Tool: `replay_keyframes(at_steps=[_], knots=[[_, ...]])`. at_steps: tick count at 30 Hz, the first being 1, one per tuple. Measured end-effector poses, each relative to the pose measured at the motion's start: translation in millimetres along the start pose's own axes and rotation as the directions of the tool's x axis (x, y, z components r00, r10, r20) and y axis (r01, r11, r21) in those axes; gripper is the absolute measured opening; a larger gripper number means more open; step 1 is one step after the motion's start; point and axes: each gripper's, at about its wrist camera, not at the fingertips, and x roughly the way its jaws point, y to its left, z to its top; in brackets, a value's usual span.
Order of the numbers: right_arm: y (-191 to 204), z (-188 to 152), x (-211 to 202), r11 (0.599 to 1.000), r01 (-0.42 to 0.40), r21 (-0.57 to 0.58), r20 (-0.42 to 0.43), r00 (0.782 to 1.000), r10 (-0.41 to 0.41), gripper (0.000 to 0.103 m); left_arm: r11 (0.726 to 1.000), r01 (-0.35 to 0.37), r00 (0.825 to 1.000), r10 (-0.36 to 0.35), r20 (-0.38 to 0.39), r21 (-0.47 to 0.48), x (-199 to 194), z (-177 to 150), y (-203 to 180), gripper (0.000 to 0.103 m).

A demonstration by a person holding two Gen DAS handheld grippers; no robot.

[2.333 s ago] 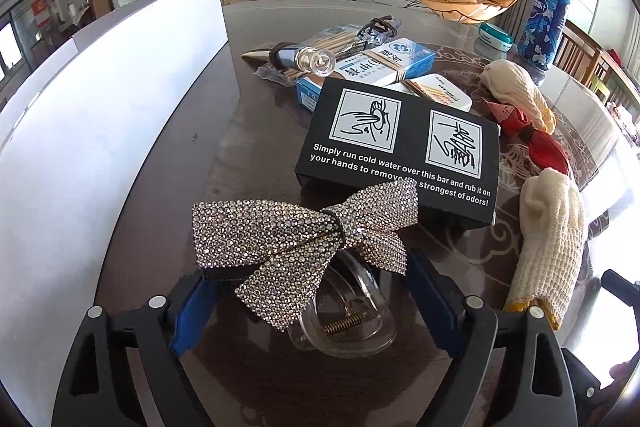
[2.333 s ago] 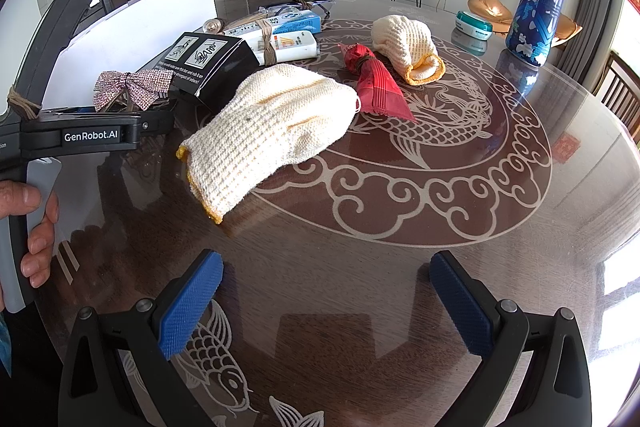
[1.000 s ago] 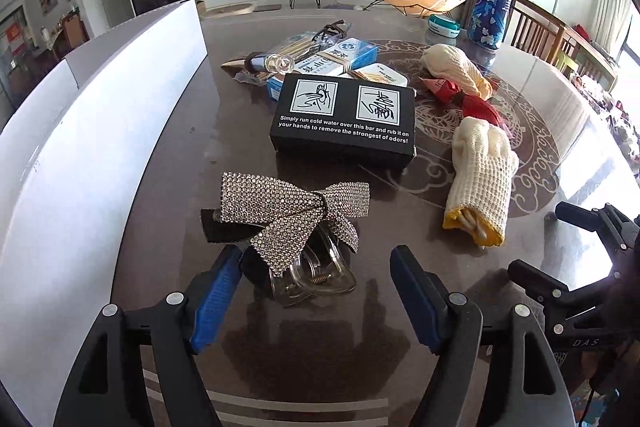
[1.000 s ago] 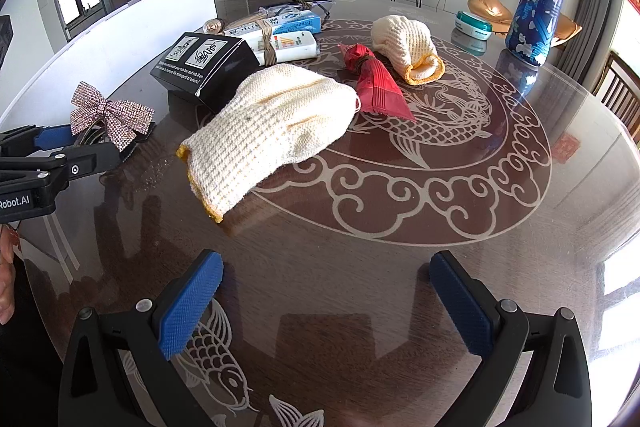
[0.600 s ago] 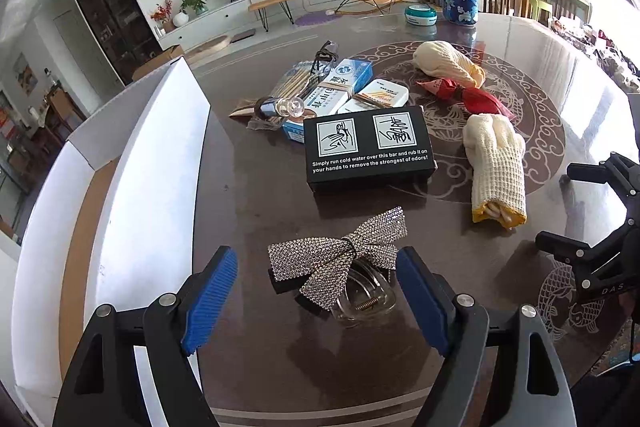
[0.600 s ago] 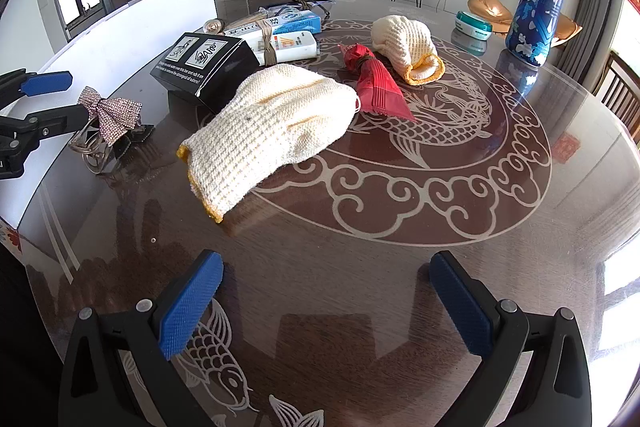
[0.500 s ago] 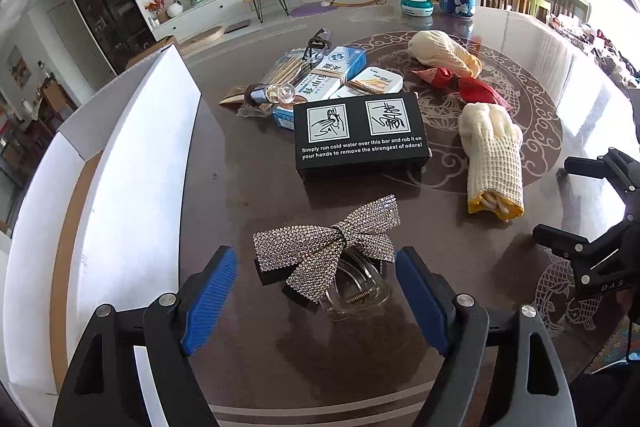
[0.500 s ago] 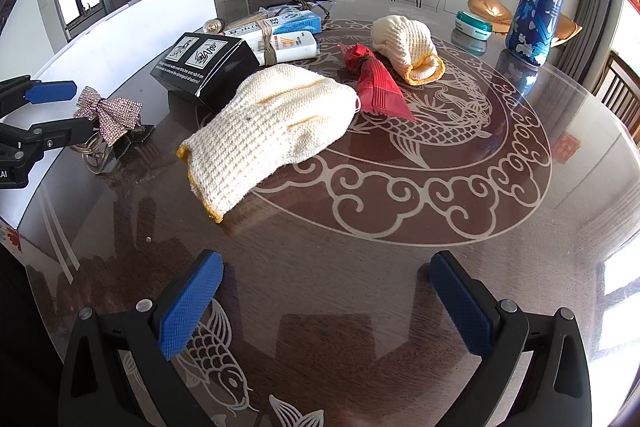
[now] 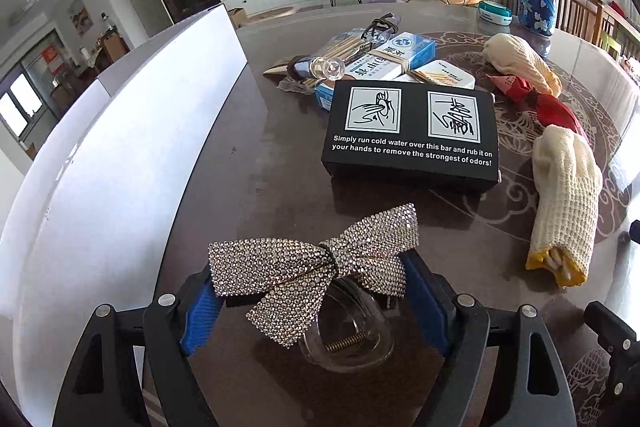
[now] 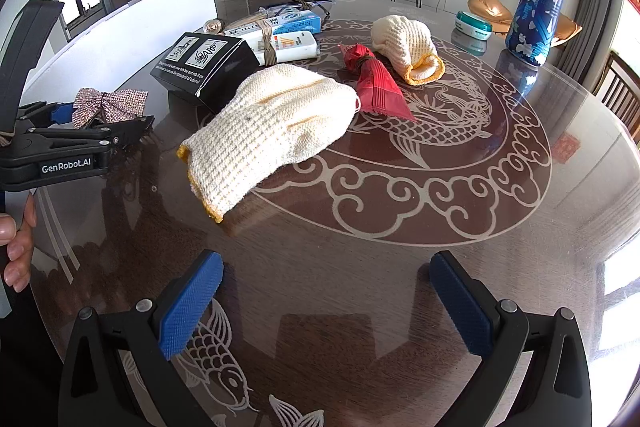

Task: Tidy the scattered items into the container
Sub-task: 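Lift the rhinestone bow clip off the table with the left gripper, then grasp the white knit glove with the right gripper while the left gripper holds the clip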

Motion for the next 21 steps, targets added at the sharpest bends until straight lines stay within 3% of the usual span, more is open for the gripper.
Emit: replay_keyframes(at_steps=[2, 6, 7, 14, 18, 21], knots=[[0.1, 0.0, 0.0, 1.000, 0.000, 0.000, 0.000, 1.000, 0.000, 0.103, 1.000, 0.010, 1.000, -0.010, 0.015, 0.001, 0.3, 0.4, 0.8, 0.081], [0.2, -0.1, 0.0, 1.000, 0.000, 0.000, 0.000, 1.000, 0.000, 0.103, 0.988, 0.139, 0.990, -0.136, 0.049, -0.069, -0.6, -1.4, 16.4, 0.076], [0.2, -0.1, -0.1, 1.000, 0.000, 0.000, 0.000, 1.000, 0.000, 0.103, 0.988, 0.138, 0.989, -0.133, 0.060, -0.074, -2.9, -2.5, 18.8, 0.069], [-9.8, 1.3, -5.1, 0.996, -0.058, 0.072, 0.017, 0.998, 0.056, 0.103, 0.994, 0.090, 0.991, -0.083, 0.106, -0.059, -23.4, -12.0, 26.9, 0.069], [-6.3, 15.4, -6.2, 0.930, -0.264, 0.257, 0.030, 0.964, 0.266, 0.103, 0.988, 0.107, 0.990, -0.096, 0.102, -0.108, -24.4, -17.2, 39.3, 0.069], [22.6, 40.7, 7.5, 0.934, -0.234, 0.269, 0.000, 0.970, 0.243, 0.103, 0.988, 0.106, 0.990, -0.094, 0.104, -0.114, -26.1, -20.2, 44.3, 0.069]])
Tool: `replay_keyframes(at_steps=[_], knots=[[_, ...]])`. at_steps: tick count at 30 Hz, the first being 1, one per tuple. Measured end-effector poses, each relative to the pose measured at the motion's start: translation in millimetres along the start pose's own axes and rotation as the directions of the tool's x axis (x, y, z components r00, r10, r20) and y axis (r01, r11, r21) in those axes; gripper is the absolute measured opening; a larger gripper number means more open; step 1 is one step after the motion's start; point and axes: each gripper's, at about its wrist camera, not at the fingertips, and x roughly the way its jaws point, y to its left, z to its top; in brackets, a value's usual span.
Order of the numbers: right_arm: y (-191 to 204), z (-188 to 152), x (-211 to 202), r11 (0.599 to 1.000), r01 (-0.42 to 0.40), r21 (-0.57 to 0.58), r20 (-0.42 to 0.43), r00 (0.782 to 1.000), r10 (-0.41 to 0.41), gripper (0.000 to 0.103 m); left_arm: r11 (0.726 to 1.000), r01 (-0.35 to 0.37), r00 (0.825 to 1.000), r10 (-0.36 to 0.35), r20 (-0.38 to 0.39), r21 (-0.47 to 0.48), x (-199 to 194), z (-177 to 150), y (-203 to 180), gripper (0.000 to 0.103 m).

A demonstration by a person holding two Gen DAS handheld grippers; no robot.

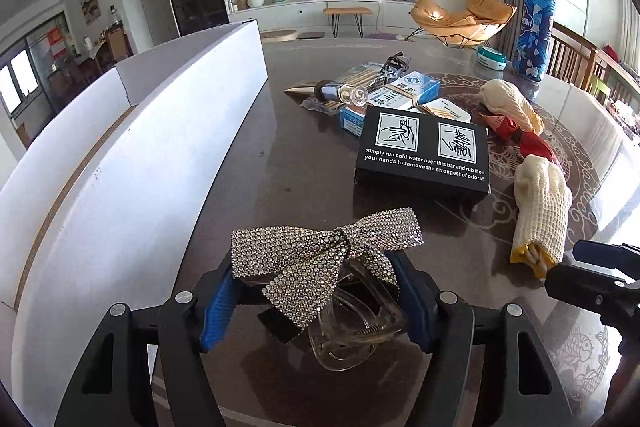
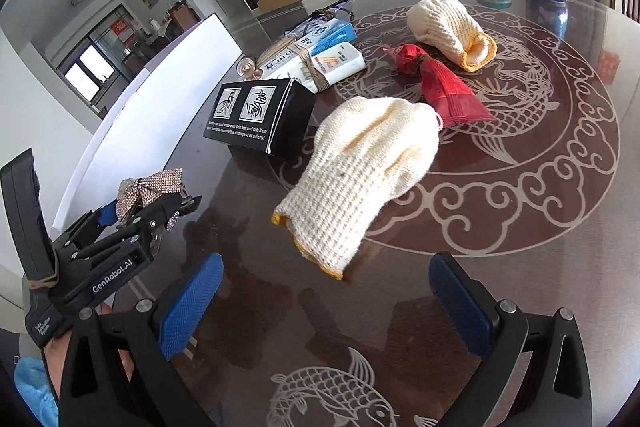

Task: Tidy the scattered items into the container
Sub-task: 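Grasp the white knit glove with the right gripper while the left gripper holds the clip, then lift the glove with the right gripper while the left gripper carries the clip toward the white box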

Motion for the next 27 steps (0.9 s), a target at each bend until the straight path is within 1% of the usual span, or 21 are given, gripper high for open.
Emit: replay_keyframes(at_steps=[1, 3, 4, 6, 7, 8, 9, 10, 11, 14, 16, 20, 24, 27], knots=[[9.6, 7.1, 9.0, 0.998, 0.057, -0.004, -0.003, 0.998, -0.057, 0.103, 1.000, 0.000, 1.000, 0.000, 0.002, -0.001, -1.0, -0.6, 1.4, 0.069], [22.8, 17.6, 27.8, 0.988, 0.157, 0.003, -0.020, 0.987, -0.157, 0.103, 1.000, 0.002, 1.000, -0.002, 0.007, -0.002, -2.9, -1.9, 2.9, 0.069], [28.0, 21.7, 32.1, 0.982, 0.186, -0.005, -0.006, 0.982, -0.186, 0.103, 1.000, 0.003, 1.000, -0.003, 0.010, -0.001, -3.6, -2.5, 3.1, 0.069], [34.2, 25.6, 38.3, 0.978, 0.204, -0.035, 0.001, 0.979, -0.205, 0.103, 1.000, 0.007, 1.000, -0.007, 0.010, 0.001, -4.4, -3.7, 3.5, 0.069], [34.5, 25.2, 37.5, 0.977, 0.206, -0.052, 0.016, 0.979, -0.205, 0.097, 1.000, 0.009, 1.000, -0.009, 0.009, 0.003, -4.4, -4.2, 3.1, 0.069], [33.1, 24.0, 34.7, 0.975, 0.209, -0.072, 0.038, 0.978, -0.206, 0.084, 1.000, 0.011, 1.000, -0.011, 0.009, 0.005, -4.8, -4.9, 2.4, 0.069], [30.1, 22.0, 30.9, 0.975, 0.203, -0.093, 0.055, 0.979, -0.198, 0.076, 1.000, 0.014, 1.000, -0.014, 0.008, 0.005, -5.2, -5.4, 1.7, 0.069], [25.7, 19.6, 26.5, 0.975, 0.191, -0.111, 0.068, 0.981, -0.184, 0.055, 1.000, 0.020, 1.000, -0.020, 0.007, 0.003, -5.6, -5.7, 1.1, 0.069], [18.5, 16.9, 21.7, 0.977, 0.177, -0.120, 0.075, 0.983, -0.169, 0.041, 1.000, 0.029, 1.000, -0.029, 0.005, 0.000, -5.8, -5.9, 0.1, 0.069], [-7.2, 11.1, 4.4, 0.982, 0.152, -0.112, 0.096, 0.985, -0.141, 0.036, 0.998, 0.060, 0.998, -0.060, -0.002, -0.007, -7.1, -6.3, -5.1, 0.069], [-20.8, 7.0, -9.6, 0.987, 0.123, -0.107, 0.110, 0.988, -0.111, 0.035, 0.997, 0.075, 0.997, -0.075, 0.001, -0.002, -10.5, -6.2, -10.9, 0.069], [-23.6, -3.1, -40.5, 0.982, 0.110, -0.155, 0.160, 0.984, -0.085, 0.035, 0.994, 0.108, 0.994, -0.108, 0.010, 0.016, -19.8, -8.2, -21.3, 0.069], [-16.6, -17.9, -48.5, 0.965, 0.140, -0.223, 0.128, 0.985, -0.114, 0.035, 0.992, 0.123, 0.992, -0.123, -0.002, 0.032, -26.5, -15.5, -27.7, 0.069], [-15.7, -28.7, -41.6, 0.948, 0.176, -0.266, 0.098, 0.983, -0.155, 0.036, 0.992, 0.122, 0.992, -0.122, -0.009, 0.033, -28.3, -19.4, -27.9, 0.069]])
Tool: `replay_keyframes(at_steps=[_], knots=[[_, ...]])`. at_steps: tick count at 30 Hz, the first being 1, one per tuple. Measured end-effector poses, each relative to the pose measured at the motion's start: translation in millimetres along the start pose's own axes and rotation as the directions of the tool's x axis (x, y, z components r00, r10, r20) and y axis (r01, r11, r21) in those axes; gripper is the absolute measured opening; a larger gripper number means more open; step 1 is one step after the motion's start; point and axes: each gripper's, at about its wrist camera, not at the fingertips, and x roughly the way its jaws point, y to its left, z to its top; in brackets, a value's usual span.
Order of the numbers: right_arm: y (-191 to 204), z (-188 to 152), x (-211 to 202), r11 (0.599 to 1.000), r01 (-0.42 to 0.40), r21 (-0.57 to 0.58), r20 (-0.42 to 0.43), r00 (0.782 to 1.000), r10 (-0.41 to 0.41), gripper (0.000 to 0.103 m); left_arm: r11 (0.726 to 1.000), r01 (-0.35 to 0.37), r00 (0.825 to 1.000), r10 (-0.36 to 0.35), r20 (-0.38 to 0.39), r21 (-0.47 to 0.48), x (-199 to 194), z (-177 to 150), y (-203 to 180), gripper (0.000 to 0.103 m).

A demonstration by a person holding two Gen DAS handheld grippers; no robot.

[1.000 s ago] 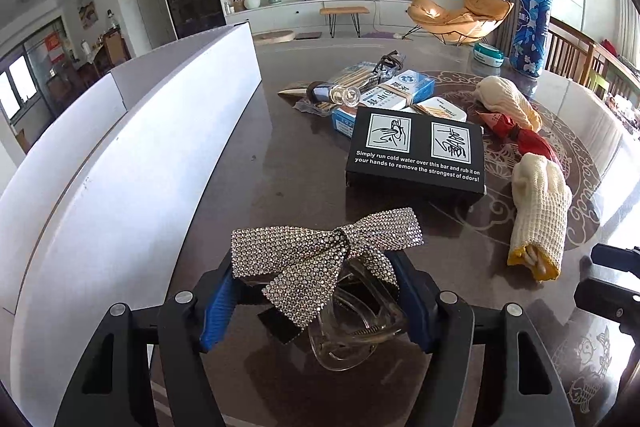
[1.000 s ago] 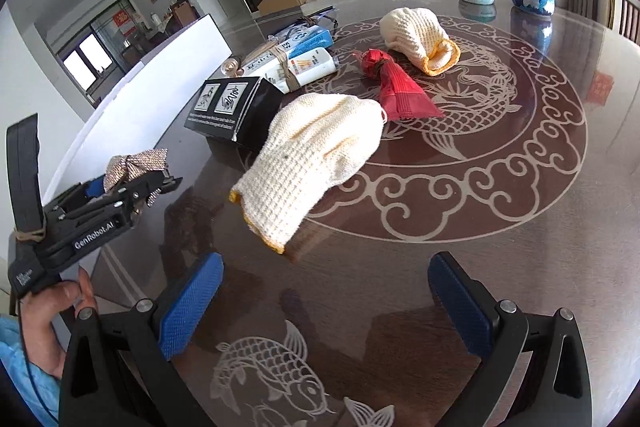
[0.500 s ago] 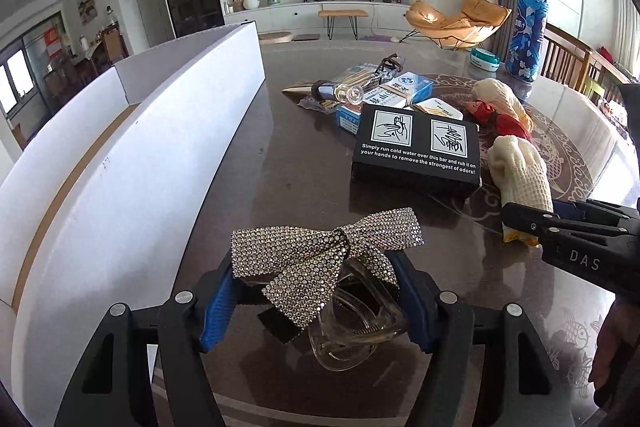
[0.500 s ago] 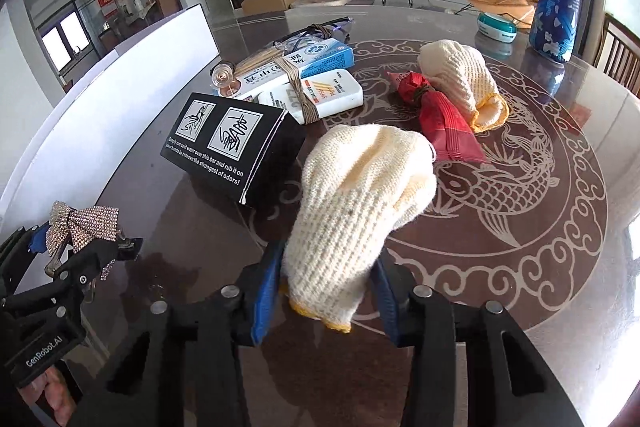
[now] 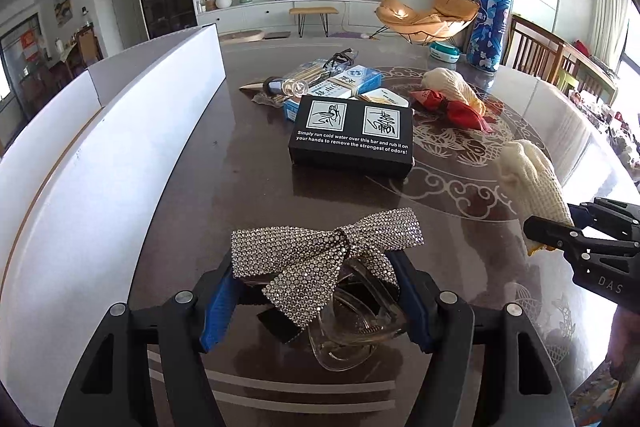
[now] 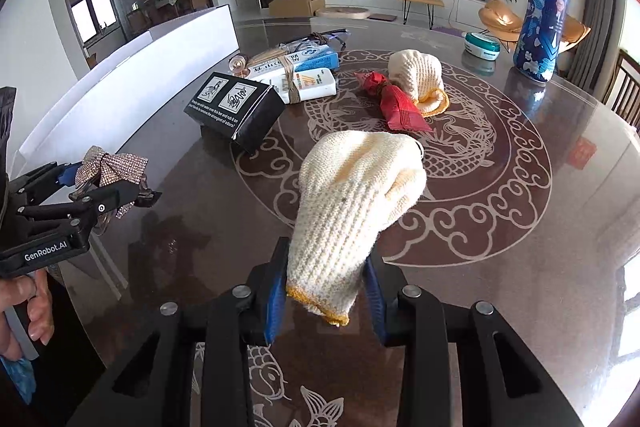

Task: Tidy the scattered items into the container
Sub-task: 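Lift the glove with the right gripper while the left gripper carries the clip toward the white box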

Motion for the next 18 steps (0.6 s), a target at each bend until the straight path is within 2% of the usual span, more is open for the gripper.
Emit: replay_keyframes(at_steps=[3, 7, 9, 11, 13, 15, 16, 17, 18], knots=[[0.5, -6.2, 9.3, 1.000, 0.015, -0.018, -0.031, 0.999, -0.015, 0.036, 1.000, 0.001, 1.000, -0.001, -0.001, -0.013, -1.5, -2.5, 1.5, 0.069], [-1.6, -5.3, 12.0, 1.000, 0.023, -0.012, -0.026, 0.999, -0.023, 0.039, 1.000, 0.000, 1.000, 0.000, -0.005, -0.022, -1.2, -4.4, 2.2, 0.069], [-4.4, -4.8, 14.1, 1.000, 0.013, 0.006, -0.033, 0.999, -0.013, 0.048, 1.000, -0.002, 1.000, 0.002, -0.006, -0.018, -0.3, -5.1, 1.4, 0.069], [-7.5, -4.4, 16.8, 1.000, 0.012, 0.024, -0.040, 0.999, -0.011, 0.064, 1.000, -0.005, 1.000, 0.004, -0.008, -0.013, 0.9, -5.4, 0.2, 0.069], [-8.9, -4.0, 17.8, 0.999, 0.002, 0.039, -0.032, 0.999, 0.000, 0.067, 1.000, -0.005, 1.000, 0.004, -0.013, -0.010, 2.3, -5.7, -0.7, 0.069], [-9.0, -2.6, 20.2, 0.999, -0.021, 0.039, -0.028, 0.999, 0.022, 0.066, 1.000, -0.005, 1.000, 0.005, -0.016, -0.006, 4.0, -5.7, -1.8, 0.069], [-8.1, -1.8, 21.8, 0.999, -0.027, 0.035, -0.028, 0.999, 0.028, 0.057, 1.000, -0.004, 1.000, 0.004, -0.017, -0.004, 4.2, -5.8, -2.1, 0.069], [-7.8, -1.0, 21.9, 0.999, -0.018, 0.030, -0.021, 1.000, 0.019, 0.037, 1.000, -0.004, 1.000, 0.004, -0.016, -0.003, 4.0, -5.8, -2.3, 0.069], [-8.5, -0.2, 21.6, 0.999, -0.029, 0.035, -0.021, 0.999, 0.030, 0.036, 1.000, -0.005, 1.000, 0.005, -0.013, -0.001, 2.9, -5.7, -2.5, 0.069]])
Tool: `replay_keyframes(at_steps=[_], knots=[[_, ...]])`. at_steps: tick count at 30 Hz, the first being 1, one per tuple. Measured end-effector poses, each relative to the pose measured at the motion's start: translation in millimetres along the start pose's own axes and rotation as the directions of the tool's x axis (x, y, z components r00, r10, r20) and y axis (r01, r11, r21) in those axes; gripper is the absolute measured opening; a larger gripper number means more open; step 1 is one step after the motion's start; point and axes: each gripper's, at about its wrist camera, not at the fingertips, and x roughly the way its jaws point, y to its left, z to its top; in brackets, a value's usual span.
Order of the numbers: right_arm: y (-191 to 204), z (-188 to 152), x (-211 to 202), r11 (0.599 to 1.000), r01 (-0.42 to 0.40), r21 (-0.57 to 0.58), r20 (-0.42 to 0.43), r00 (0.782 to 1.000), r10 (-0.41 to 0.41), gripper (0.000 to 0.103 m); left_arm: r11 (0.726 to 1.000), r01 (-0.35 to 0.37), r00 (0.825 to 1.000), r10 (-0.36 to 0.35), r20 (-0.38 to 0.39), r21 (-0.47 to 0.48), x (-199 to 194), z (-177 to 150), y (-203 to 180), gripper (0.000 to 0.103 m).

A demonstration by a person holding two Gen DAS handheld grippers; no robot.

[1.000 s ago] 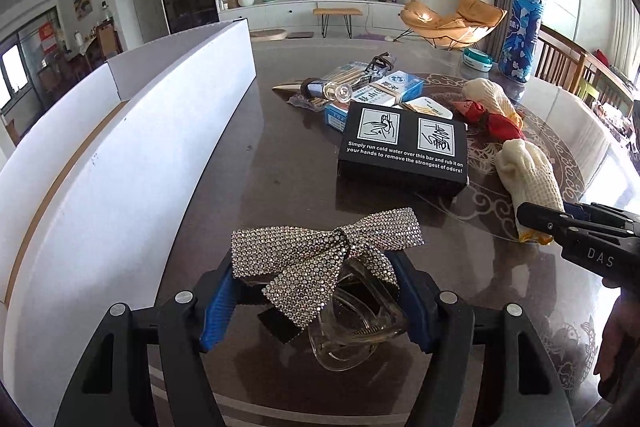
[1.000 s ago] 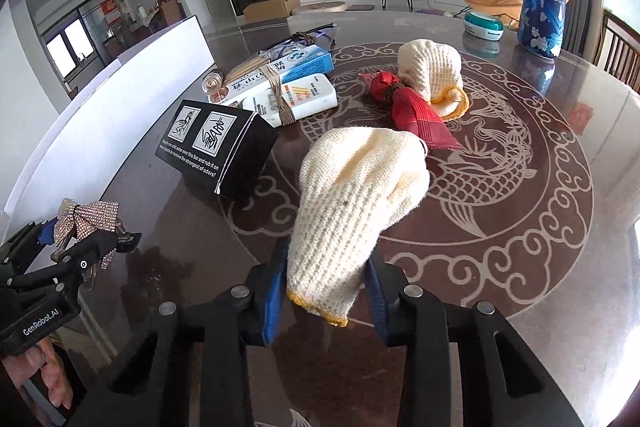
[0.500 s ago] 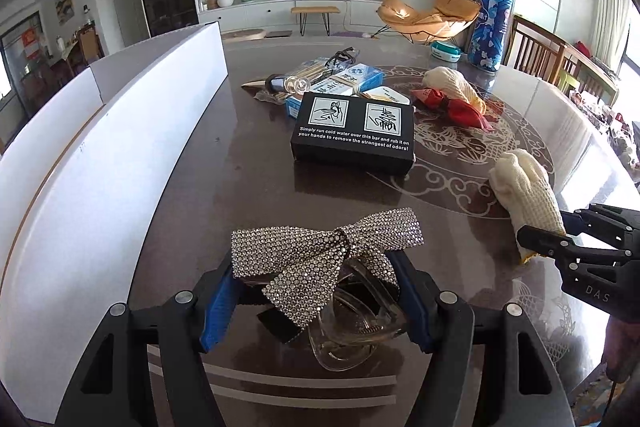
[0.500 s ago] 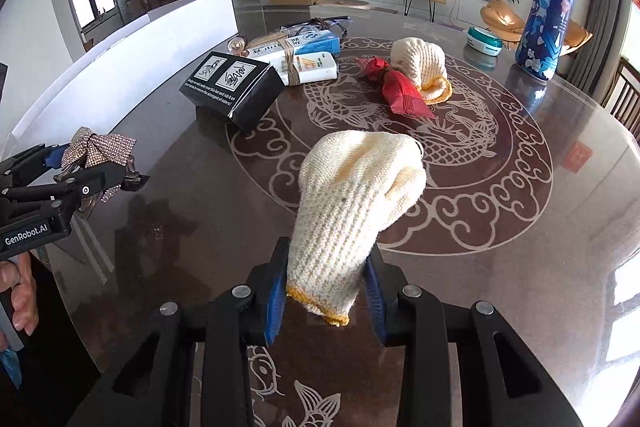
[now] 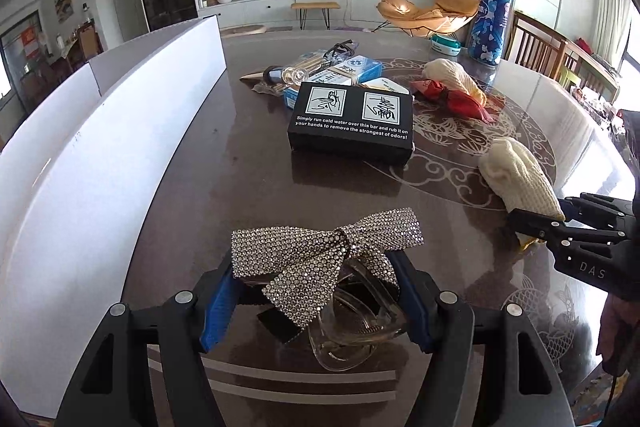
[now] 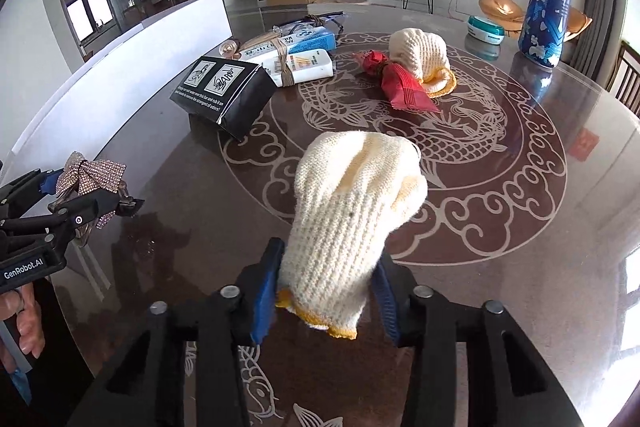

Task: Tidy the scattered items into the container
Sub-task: 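Lift the glove with the right gripper while the left gripper carries the clip toward the white box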

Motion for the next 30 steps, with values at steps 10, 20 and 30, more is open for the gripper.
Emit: replay_keyframes(at_steps=[10, 20, 30], knots=[[4.2, 8.7, -35.8, 0.999, -0.051, 0.005, 0.070, 0.996, 0.050, 0.033, 1.000, 0.017, 0.999, -0.017, 0.028, 0.001, -14.9, -0.9, -4.6, 0.069], [14.5, 11.3, -46.8, 0.995, -0.104, 0.003, 0.084, 0.991, 0.103, 0.033, 0.994, 0.060, 0.997, -0.055, 0.059, -0.087, -40.7, 2.7, 14.1, 0.069], [71.5, 56.0, -73.3, 0.978, -0.192, -0.087, 0.155, 0.967, 0.204, 0.034, 0.979, 0.020, 0.986, 0.014, 0.167, -0.202, -108.1, 32.8, 100.1, 0.069]])
